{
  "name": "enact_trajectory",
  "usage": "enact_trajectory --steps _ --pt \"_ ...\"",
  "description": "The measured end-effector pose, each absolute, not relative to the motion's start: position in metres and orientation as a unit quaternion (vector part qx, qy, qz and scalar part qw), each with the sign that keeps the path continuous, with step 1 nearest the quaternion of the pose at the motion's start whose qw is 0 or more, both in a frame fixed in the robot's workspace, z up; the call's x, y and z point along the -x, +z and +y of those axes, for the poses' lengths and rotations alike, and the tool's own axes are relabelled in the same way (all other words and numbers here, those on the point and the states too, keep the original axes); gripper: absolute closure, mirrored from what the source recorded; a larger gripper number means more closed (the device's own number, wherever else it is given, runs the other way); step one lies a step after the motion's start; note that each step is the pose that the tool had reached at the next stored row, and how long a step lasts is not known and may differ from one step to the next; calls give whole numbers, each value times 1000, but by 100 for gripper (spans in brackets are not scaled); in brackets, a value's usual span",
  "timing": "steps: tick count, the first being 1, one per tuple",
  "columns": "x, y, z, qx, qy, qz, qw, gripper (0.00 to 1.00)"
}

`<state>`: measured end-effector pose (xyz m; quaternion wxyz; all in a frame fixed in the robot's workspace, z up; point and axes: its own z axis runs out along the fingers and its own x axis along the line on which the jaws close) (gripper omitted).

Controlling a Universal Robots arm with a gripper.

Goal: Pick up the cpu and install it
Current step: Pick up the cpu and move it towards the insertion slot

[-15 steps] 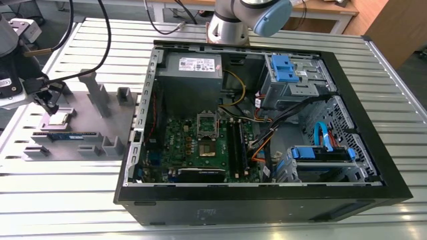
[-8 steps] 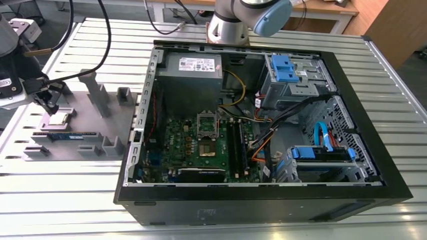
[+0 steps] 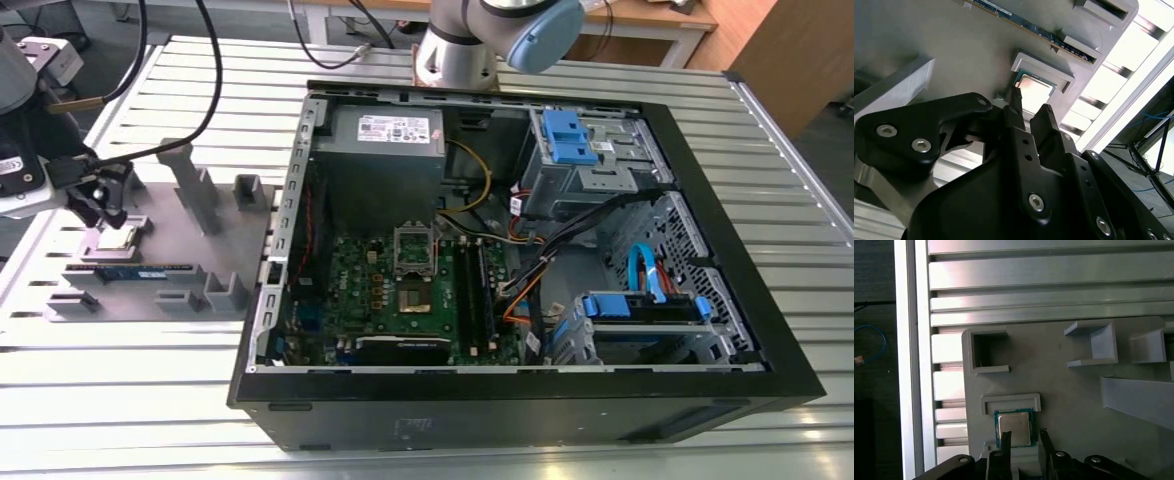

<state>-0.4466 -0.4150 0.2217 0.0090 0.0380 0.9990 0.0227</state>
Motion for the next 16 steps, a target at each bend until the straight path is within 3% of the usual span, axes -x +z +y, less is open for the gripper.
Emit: enact_trajectory --steps 1,5,7,8,16 --pt "447 222 -415 -38 23 999 9 65" --pt "447 222 -415 -38 23 999 9 47" --pt "447 222 -415 -38 23 999 9 47" --pt "447 222 -415 -38 23 999 9 41" --pt "447 215 -415 -38 23 999 9 41"
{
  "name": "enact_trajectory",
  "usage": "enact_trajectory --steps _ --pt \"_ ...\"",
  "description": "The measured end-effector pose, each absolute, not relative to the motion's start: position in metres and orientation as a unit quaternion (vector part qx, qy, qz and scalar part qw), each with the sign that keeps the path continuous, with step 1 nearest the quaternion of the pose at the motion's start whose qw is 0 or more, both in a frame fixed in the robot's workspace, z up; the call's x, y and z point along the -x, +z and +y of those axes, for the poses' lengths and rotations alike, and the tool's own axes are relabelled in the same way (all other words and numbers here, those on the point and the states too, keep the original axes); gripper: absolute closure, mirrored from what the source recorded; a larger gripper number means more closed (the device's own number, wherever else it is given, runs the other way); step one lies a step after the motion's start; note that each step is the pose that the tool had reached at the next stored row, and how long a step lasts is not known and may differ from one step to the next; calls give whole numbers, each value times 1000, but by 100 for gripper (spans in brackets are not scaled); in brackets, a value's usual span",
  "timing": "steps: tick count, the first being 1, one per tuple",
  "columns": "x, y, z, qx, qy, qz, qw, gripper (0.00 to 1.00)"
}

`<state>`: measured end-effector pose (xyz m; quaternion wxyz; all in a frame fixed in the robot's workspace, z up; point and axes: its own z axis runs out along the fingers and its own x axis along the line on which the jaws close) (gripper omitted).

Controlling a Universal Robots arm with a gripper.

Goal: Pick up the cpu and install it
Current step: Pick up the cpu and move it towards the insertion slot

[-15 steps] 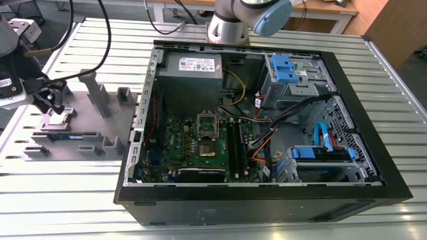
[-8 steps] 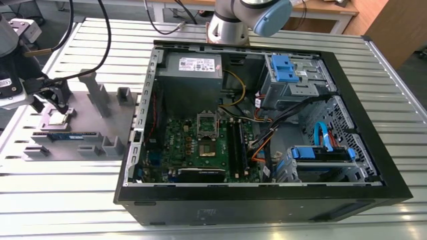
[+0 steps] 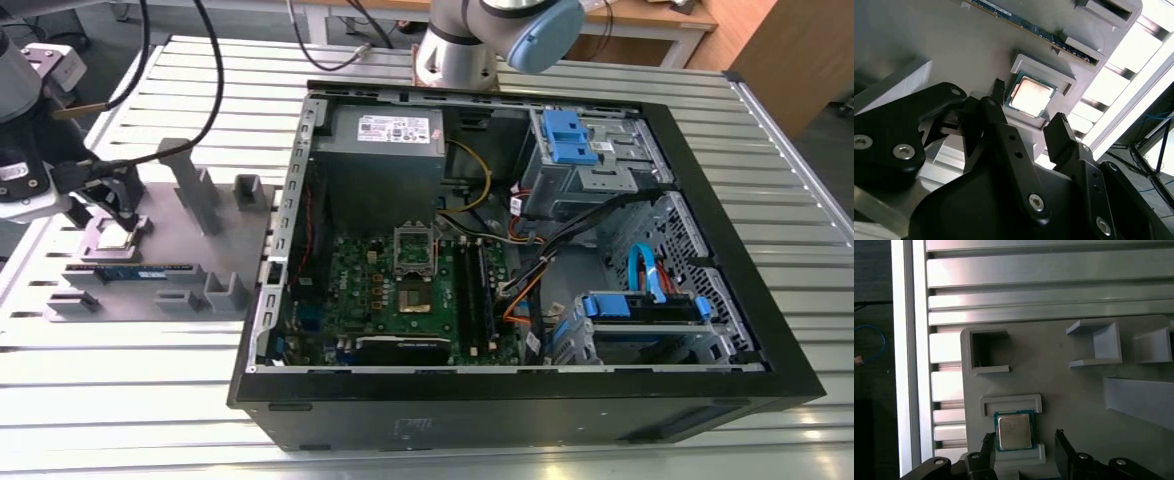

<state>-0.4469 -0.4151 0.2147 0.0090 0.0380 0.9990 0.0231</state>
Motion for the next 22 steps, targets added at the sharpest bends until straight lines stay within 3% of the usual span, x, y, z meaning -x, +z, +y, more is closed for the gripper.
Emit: enact_trajectory --steps 22 --pt "450 191 -412 -10 23 1000 8 41"
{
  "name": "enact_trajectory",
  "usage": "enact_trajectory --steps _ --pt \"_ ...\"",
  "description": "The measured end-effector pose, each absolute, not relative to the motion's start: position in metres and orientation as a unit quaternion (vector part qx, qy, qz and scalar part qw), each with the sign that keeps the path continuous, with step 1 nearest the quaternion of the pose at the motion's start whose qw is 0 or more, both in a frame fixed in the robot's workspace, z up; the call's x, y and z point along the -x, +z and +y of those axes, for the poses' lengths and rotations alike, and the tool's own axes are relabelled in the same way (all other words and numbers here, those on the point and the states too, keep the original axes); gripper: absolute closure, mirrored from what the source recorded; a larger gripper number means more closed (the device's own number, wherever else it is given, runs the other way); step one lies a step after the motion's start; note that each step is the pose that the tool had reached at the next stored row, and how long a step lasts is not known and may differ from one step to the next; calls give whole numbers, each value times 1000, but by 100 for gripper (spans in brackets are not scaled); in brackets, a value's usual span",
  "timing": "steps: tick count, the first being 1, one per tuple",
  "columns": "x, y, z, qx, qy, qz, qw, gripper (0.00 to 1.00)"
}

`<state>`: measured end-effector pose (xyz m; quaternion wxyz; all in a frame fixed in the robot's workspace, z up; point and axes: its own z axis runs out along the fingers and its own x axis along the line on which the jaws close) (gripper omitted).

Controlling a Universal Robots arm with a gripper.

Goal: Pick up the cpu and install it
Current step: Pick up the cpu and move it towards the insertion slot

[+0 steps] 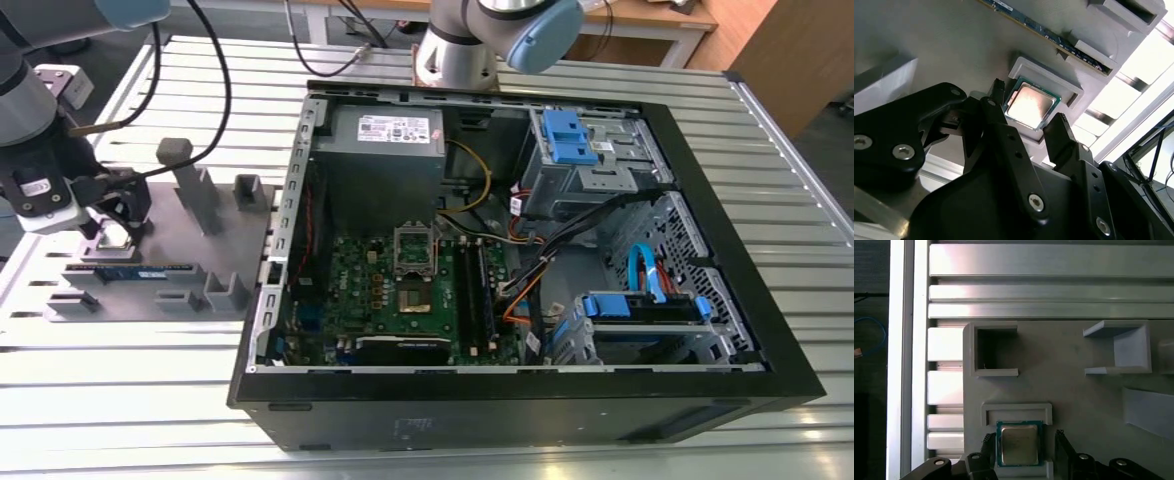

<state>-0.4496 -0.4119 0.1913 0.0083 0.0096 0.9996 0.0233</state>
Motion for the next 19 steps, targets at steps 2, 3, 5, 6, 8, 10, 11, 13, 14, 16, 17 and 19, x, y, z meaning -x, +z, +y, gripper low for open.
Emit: enact_trajectory --steps 2,3,5,6,8,10,11,13,14,16,17,19 --pt "450 191 -412 -9 23 1000 8 41" --pt "450 191 -412 -7 23 1000 8 41" --pt "450 191 -412 -4 23 1000 8 41" --pt "450 191 -412 -4 23 1000 8 41" --pt "450 191 -412 -4 24 1000 8 41" --pt "451 190 -412 -4 24 1000 8 41" --pt "452 189 -412 -4 24 1000 8 41" --pt "452 189 -412 -4 24 1000 8 41" --pt "452 188 -412 -4 24 1000 8 41" --pt "452 187 -412 -4 24 1000 8 41" --pt "452 186 -412 -4 24 1000 8 41" --pt "452 186 -412 -4 24 1000 8 41"
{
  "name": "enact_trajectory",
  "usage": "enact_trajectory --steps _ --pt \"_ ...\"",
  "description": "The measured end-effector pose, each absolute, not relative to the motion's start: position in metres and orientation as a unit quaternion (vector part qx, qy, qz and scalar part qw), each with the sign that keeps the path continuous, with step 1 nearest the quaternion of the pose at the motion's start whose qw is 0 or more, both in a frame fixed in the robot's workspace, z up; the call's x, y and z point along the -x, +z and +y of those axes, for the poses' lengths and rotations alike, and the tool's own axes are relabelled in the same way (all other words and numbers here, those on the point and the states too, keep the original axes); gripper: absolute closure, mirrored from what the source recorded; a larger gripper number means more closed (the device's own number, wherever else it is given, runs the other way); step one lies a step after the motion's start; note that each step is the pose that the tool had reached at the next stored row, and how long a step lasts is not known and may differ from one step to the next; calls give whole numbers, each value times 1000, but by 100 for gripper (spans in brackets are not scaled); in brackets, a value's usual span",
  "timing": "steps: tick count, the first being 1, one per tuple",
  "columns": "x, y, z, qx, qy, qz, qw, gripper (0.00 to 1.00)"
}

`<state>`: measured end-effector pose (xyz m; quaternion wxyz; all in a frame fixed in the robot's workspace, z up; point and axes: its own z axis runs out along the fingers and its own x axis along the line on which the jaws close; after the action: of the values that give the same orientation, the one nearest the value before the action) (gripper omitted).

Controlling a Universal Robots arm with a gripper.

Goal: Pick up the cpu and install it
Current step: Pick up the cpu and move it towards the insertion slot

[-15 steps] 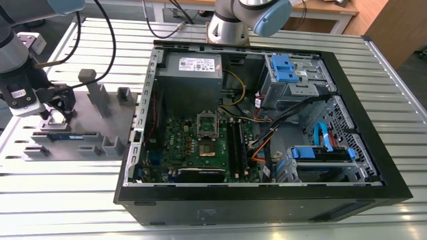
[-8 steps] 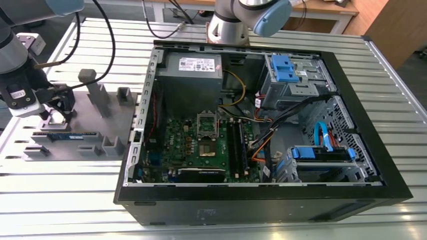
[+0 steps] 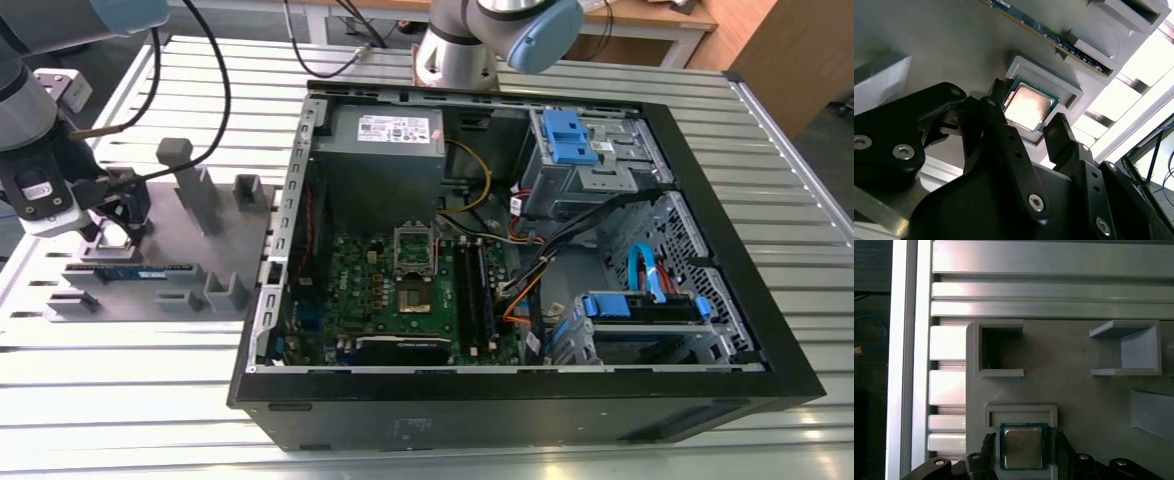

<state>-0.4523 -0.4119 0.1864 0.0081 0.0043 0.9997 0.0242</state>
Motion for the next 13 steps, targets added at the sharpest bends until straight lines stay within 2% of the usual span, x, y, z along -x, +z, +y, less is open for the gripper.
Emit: enact_trajectory --steps 13 --pt "452 184 -412 -4 24 1000 8 41"
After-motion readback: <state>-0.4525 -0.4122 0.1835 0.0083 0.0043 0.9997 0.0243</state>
